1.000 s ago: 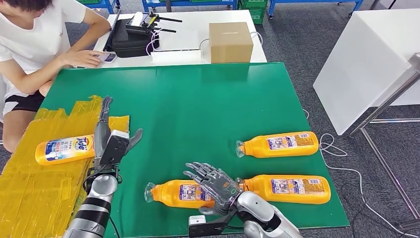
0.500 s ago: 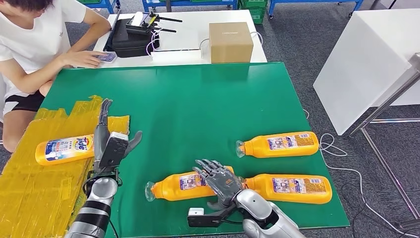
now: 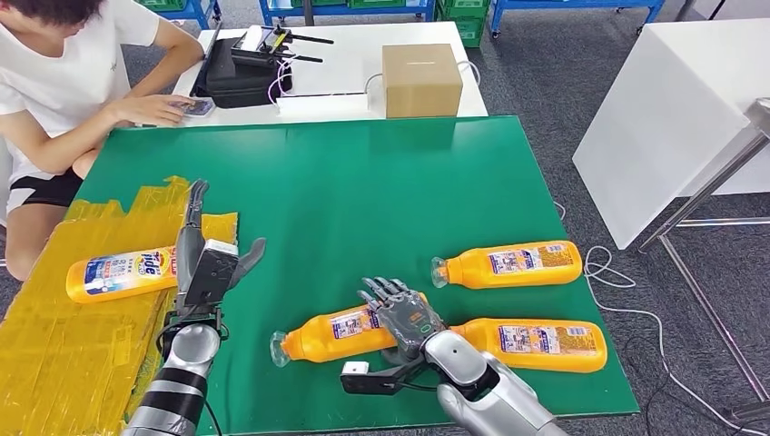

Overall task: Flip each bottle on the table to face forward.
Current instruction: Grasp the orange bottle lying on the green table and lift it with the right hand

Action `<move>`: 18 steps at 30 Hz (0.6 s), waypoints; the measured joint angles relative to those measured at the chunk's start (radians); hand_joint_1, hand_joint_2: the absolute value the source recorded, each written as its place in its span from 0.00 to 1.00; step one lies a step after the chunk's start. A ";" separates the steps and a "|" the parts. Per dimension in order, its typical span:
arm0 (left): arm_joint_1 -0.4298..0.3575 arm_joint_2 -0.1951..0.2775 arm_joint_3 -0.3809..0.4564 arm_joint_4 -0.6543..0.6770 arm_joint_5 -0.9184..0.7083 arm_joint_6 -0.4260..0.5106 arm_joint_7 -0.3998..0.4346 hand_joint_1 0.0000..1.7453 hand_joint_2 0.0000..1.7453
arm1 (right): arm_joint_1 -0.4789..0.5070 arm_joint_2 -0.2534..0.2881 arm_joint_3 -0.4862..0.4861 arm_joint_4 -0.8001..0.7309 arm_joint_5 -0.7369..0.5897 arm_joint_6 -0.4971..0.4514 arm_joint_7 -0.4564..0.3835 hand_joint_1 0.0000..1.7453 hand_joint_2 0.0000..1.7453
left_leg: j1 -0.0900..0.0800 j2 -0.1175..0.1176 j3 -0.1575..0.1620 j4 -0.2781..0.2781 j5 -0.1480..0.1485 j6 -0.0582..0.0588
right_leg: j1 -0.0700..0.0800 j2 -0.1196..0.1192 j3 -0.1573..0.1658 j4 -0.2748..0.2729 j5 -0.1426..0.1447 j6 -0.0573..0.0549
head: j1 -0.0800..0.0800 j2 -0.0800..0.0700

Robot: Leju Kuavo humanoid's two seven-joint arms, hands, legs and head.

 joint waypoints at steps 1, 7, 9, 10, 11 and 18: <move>0.000 0.000 -0.002 -0.001 0.003 0.000 0.000 0.00 1.00 | -0.006 0.000 0.000 0.011 0.003 0.003 0.002 0.58 1.00 | 0.000 0.000 0.001 0.000 0.000 0.000 | 0.000 0.000 0.001 0.000 0.000 0.000 | 0.000 0.000; 0.000 -0.002 -0.011 -0.006 0.033 -0.001 -0.008 0.00 1.00 | -0.043 0.002 0.001 0.068 0.005 0.012 0.000 0.79 1.00 | 0.000 0.000 0.004 0.000 0.000 0.000 | 0.000 0.000 0.004 0.000 0.000 0.000 | 0.000 0.000; 0.000 -0.003 -0.016 -0.013 0.047 0.000 -0.016 0.00 1.00 | -0.051 0.002 0.000 0.082 0.001 0.013 -0.002 0.91 1.00 | 0.000 0.000 0.005 0.000 0.000 0.000 | 0.000 0.000 0.005 0.000 0.000 0.000 | 0.000 0.000; 0.000 -0.003 -0.018 -0.017 0.053 0.000 -0.019 0.00 1.00 | -0.054 0.003 0.000 0.087 -0.001 0.013 -0.004 0.96 1.00 | 0.000 0.000 0.005 0.000 0.000 0.000 | 0.000 0.000 0.005 0.000 0.000 0.000 | 0.000 0.000; 0.000 -0.004 -0.020 -0.021 0.058 0.000 -0.022 0.00 1.00 | -0.057 0.003 -0.002 0.093 -0.003 0.012 -0.006 1.00 1.00 | 0.000 0.000 0.006 0.000 0.000 0.000 | 0.000 0.000 0.006 0.000 0.000 0.000 | 0.000 0.000; 0.002 -0.007 -0.026 -0.037 0.071 -0.001 -0.025 0.00 1.00 | -0.058 0.012 -0.030 0.116 -0.030 -0.034 -0.012 1.00 1.00 | 0.000 0.000 0.006 0.000 0.000 0.000 | 0.000 0.000 0.006 0.000 0.000 0.000 | 0.000 0.000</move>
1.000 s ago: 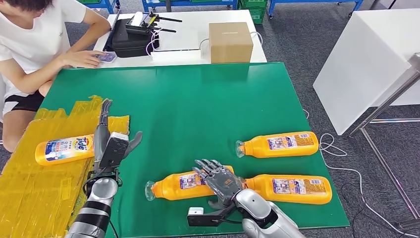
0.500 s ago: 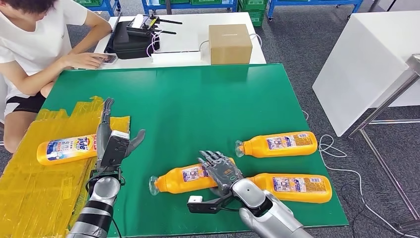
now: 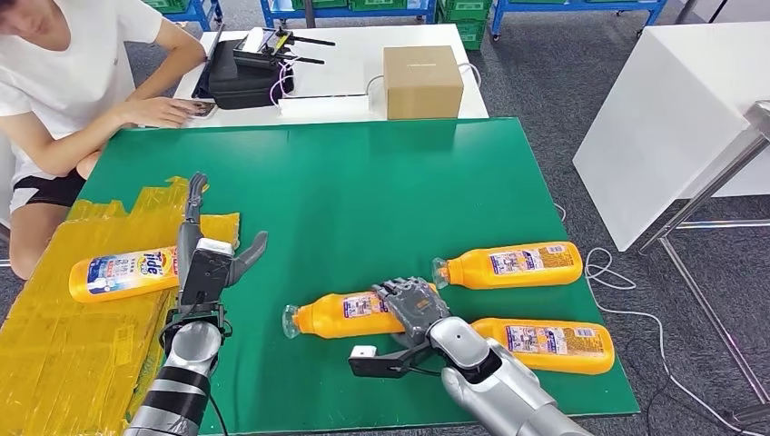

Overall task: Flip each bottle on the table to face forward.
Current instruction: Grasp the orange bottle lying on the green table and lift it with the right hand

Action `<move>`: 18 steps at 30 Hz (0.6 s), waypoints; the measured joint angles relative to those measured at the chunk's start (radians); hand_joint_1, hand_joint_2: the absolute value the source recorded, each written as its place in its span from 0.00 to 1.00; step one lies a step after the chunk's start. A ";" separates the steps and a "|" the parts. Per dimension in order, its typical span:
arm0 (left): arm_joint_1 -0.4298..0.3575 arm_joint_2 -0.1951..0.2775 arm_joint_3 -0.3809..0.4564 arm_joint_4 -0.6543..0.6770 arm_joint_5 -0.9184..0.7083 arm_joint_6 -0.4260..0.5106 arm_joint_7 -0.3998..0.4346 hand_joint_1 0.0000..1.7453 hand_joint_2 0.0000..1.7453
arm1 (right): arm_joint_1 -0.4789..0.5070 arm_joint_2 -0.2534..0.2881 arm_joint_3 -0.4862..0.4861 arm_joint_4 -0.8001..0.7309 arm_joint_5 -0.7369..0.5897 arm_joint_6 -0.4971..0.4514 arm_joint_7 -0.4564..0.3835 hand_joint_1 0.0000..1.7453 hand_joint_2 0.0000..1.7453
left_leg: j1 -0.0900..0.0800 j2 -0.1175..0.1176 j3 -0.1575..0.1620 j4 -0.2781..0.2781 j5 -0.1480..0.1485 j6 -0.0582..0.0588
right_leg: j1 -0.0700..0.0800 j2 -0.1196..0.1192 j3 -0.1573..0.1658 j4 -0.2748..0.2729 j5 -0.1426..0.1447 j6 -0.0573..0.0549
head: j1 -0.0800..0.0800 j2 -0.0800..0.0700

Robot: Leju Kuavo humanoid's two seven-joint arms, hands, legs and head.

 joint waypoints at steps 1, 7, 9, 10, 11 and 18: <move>0.001 0.000 -0.001 -0.003 0.002 -0.002 0.001 0.00 1.00 | 0.005 0.003 -0.009 0.000 -0.007 -0.022 0.003 1.00 1.00 | 0.000 0.000 0.000 0.000 0.000 0.000 | 0.000 0.000 0.000 0.000 0.000 0.000 | 0.000 0.000; 0.021 -0.001 -0.015 -0.047 0.006 -0.034 0.028 0.00 1.00 | 0.076 0.035 -0.127 -0.058 -0.026 -0.141 0.027 1.00 1.00 | 0.000 0.000 -0.005 0.000 0.000 0.000 | 0.000 0.000 -0.004 0.000 0.000 0.000 | 0.000 0.000; 0.024 -0.002 -0.017 -0.056 0.006 -0.036 0.029 0.00 1.00 | 0.089 0.040 -0.150 -0.072 -0.025 -0.142 0.030 1.00 1.00 | 0.000 0.000 -0.006 0.000 0.000 0.000 | 0.000 0.000 -0.006 0.000 0.000 0.000 | 0.000 0.000; 0.025 -0.002 -0.019 -0.060 0.006 -0.037 0.030 0.00 1.00 | 0.095 0.042 -0.159 -0.078 -0.025 -0.143 0.030 1.00 1.00 | 0.000 0.000 -0.006 0.000 0.000 0.000 | 0.000 0.000 -0.006 0.000 0.000 0.000 | 0.000 0.000; 0.025 -0.002 -0.020 -0.062 0.006 -0.037 0.030 0.00 1.00 | 0.099 0.044 -0.167 -0.083 -0.025 -0.143 0.030 1.00 1.00 | 0.000 0.000 -0.007 0.000 0.000 0.000 | 0.000 0.000 -0.007 0.000 0.000 0.000 | 0.000 0.000; 0.030 -0.002 -0.022 -0.073 0.006 -0.038 0.031 0.00 1.00 | 0.117 0.047 -0.194 -0.103 -0.025 -0.144 0.030 1.00 1.00 | 0.000 0.000 -0.008 0.000 0.000 0.000 | 0.000 0.000 -0.008 0.000 0.000 0.000 | 0.000 0.000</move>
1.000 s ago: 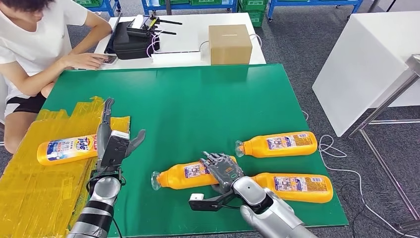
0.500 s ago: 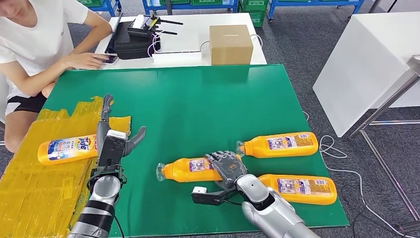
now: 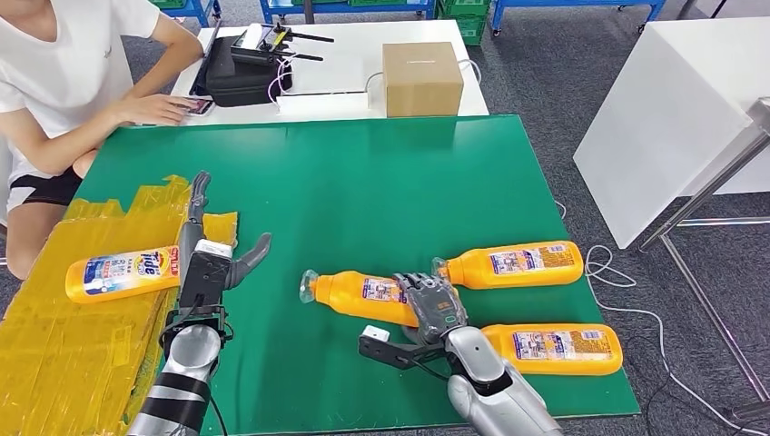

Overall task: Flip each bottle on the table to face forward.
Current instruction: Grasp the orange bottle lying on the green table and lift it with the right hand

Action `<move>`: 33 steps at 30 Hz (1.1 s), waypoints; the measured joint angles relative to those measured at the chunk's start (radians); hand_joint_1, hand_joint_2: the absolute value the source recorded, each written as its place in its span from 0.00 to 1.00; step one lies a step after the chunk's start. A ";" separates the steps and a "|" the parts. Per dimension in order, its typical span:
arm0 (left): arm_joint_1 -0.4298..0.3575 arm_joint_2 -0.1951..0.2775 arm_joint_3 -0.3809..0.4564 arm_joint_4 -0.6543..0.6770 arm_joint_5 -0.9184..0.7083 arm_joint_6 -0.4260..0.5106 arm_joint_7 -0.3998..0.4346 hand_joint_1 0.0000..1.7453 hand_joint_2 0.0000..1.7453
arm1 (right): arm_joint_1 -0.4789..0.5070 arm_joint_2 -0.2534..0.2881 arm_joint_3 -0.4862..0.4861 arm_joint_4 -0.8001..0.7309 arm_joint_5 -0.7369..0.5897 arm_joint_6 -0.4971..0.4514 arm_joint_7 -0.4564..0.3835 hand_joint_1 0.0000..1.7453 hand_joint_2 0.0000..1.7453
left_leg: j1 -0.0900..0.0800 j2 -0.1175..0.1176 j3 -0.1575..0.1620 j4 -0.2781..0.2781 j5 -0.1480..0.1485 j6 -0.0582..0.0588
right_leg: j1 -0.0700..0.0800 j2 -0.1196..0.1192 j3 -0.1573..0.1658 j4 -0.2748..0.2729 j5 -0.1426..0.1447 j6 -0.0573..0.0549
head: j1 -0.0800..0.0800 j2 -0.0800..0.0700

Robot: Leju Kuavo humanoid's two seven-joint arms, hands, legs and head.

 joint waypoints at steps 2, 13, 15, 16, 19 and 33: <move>0.001 0.000 0.000 -0.002 0.000 0.000 0.000 0.00 1.00 | 0.002 0.000 -0.002 -0.003 0.000 0.000 0.000 1.00 1.00 | 0.000 0.000 0.000 0.000 0.000 0.000 | 0.000 0.000 0.000 0.000 0.000 0.000 | 0.000 0.000; 0.005 0.000 0.000 -0.008 0.000 0.000 0.000 0.00 1.00 | 0.008 0.000 -0.007 -0.010 0.000 0.000 0.000 1.00 1.00 | 0.000 0.000 0.000 0.000 0.000 0.000 | 0.000 0.000 0.000 0.000 0.000 0.000 | 0.000 0.000; 0.005 0.000 0.000 -0.008 0.000 0.000 0.000 0.00 1.00 | 0.008 0.000 -0.007 -0.011 0.000 0.000 0.000 1.00 1.00 | 0.000 0.000 0.000 0.000 0.000 0.000 | 0.000 0.000 0.000 0.000 0.000 0.000 | 0.000 0.000; 0.005 0.000 0.000 -0.008 0.000 0.000 0.000 0.00 1.00 | 0.009 0.000 -0.007 -0.011 0.000 0.000 0.000 1.00 1.00 | 0.000 0.000 0.000 0.000 0.000 0.000 | 0.000 0.000 0.000 0.000 0.000 0.000 | 0.000 0.000; 0.006 0.000 0.000 -0.008 0.000 0.000 0.000 0.00 1.00 | 0.009 0.000 -0.008 -0.012 0.000 0.000 0.000 1.00 1.00 | 0.000 0.000 0.000 0.000 0.000 0.000 | 0.000 0.000 0.000 0.000 0.000 0.000 | 0.000 0.000; -0.017 0.023 -0.093 -0.016 0.389 -0.453 0.079 0.00 1.00 | 0.102 0.079 -0.200 -0.144 -0.561 -0.121 -0.467 1.00 1.00 | 0.000 -0.006 -0.005 0.000 0.001 0.001 | 0.000 -0.006 -0.004 0.000 0.000 0.000 | -0.002 0.000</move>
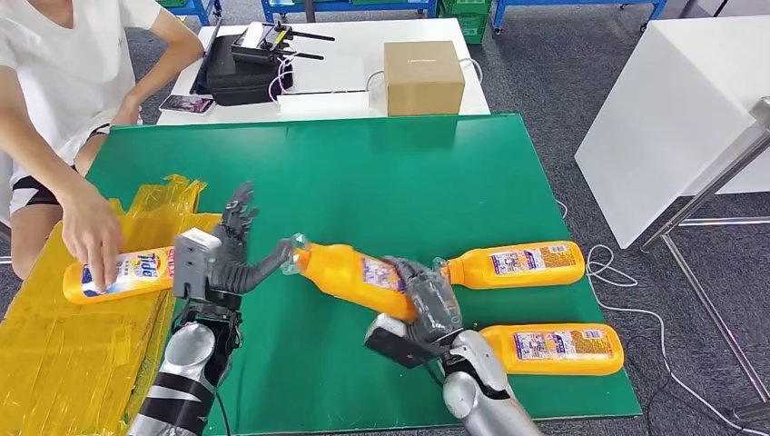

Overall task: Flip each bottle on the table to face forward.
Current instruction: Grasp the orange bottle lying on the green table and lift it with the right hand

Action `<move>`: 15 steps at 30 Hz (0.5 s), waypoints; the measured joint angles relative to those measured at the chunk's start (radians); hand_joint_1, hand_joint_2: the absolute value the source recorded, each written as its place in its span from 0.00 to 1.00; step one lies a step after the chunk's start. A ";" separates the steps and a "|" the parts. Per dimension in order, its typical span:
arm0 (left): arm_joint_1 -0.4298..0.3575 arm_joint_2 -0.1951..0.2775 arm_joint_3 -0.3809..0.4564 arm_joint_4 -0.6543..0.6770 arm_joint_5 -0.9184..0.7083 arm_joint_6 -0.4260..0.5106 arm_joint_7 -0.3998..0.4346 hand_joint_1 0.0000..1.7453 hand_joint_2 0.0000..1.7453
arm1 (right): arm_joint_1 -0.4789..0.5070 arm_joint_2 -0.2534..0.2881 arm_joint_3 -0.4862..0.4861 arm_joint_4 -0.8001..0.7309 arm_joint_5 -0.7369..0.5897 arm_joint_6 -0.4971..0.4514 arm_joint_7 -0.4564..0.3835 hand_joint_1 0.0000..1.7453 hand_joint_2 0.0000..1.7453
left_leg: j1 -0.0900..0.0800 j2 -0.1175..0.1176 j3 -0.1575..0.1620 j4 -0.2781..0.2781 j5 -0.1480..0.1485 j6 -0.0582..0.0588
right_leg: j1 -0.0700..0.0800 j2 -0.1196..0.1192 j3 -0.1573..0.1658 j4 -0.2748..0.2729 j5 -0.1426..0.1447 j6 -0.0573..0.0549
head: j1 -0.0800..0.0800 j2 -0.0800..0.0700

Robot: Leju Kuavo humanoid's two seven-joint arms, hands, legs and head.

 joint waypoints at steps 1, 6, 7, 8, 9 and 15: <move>-0.010 0.007 -0.027 -0.004 0.050 -0.098 0.007 0.00 1.00 | 0.016 0.017 -0.066 -0.034 -0.194 -0.009 -0.123 1.00 1.00 | 0.000 -0.003 -0.001 0.000 0.001 0.001 | 0.000 -0.003 0.000 0.000 0.000 0.000 | 0.000 0.000; -0.015 0.038 -0.111 -0.007 0.077 -0.140 0.017 0.00 1.00 | 0.044 0.079 -0.250 -0.143 -0.784 -0.019 -0.248 1.00 1.00 | -0.001 0.007 -0.001 -0.001 -0.001 0.000 | -0.002 0.006 0.000 0.000 0.000 0.001 | 0.003 0.000; -0.018 0.043 -0.119 -0.007 0.080 -0.130 0.016 0.00 1.00 | 0.053 0.087 -0.267 -0.152 -0.753 -0.020 -0.240 1.00 1.00 | -0.001 0.007 0.000 0.000 -0.001 0.000 | -0.002 0.006 -0.001 0.000 0.001 0.001 | 0.002 0.000; -0.020 0.047 -0.127 -0.007 0.081 -0.125 0.016 0.00 1.00 | 0.061 0.094 -0.282 -0.160 -0.680 -0.022 -0.238 1.00 1.00 | -0.001 0.006 0.000 0.000 -0.001 0.000 | -0.002 0.006 -0.001 0.000 0.001 0.001 | 0.002 0.000; -0.020 0.051 -0.134 -0.007 0.083 -0.122 0.016 0.00 1.00 | 0.064 0.100 -0.294 -0.167 -0.592 -0.023 -0.237 1.00 1.00 | -0.001 0.006 0.000 0.000 -0.001 0.000 | -0.002 0.006 -0.001 0.000 0.001 0.001 | 0.002 0.000; -0.020 0.061 -0.156 -0.007 0.085 -0.118 0.016 0.00 1.00 | 0.072 0.117 -0.329 -0.189 -0.423 -0.030 -0.233 1.00 1.00 | -0.001 0.006 0.000 0.000 0.000 0.000 | -0.001 0.006 -0.001 0.000 0.000 0.001 | 0.002 0.000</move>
